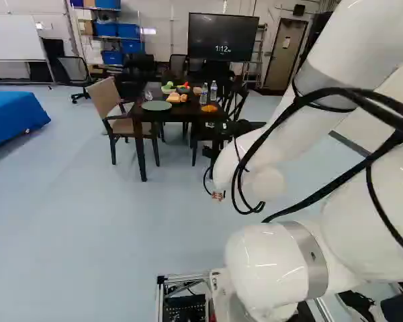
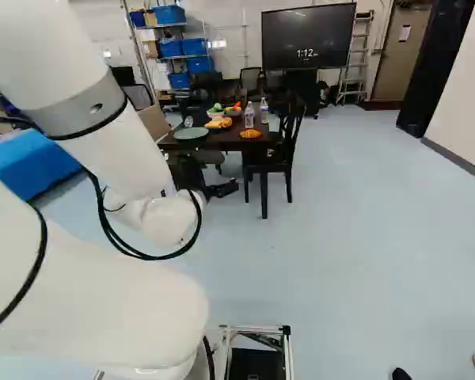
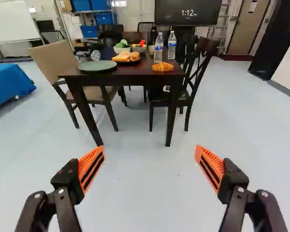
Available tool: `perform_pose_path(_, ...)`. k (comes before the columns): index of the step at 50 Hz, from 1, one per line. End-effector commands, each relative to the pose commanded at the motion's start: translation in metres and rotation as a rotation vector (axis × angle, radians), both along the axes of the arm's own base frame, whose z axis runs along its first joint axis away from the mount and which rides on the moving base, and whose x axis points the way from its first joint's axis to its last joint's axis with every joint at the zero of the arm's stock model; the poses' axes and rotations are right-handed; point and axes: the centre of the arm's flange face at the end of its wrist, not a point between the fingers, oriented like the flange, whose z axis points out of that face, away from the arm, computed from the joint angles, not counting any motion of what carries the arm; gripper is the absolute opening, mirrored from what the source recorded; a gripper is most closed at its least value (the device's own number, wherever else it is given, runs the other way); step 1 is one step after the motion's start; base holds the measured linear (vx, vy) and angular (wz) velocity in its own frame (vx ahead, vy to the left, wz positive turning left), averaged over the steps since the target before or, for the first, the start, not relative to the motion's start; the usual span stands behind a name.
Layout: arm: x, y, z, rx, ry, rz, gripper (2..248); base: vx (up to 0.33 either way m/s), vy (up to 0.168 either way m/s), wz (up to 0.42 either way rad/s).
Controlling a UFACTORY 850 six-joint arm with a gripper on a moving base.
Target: Move the croissant to the empty plate
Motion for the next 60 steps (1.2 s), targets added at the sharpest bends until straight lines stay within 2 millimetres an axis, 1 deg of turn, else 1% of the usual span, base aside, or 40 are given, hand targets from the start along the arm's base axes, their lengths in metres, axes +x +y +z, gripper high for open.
perform_pose_path(60,0.0000,0.0000,0.0000,0.000,0.000,0.000,247,0.113,-0.002,-0.013)
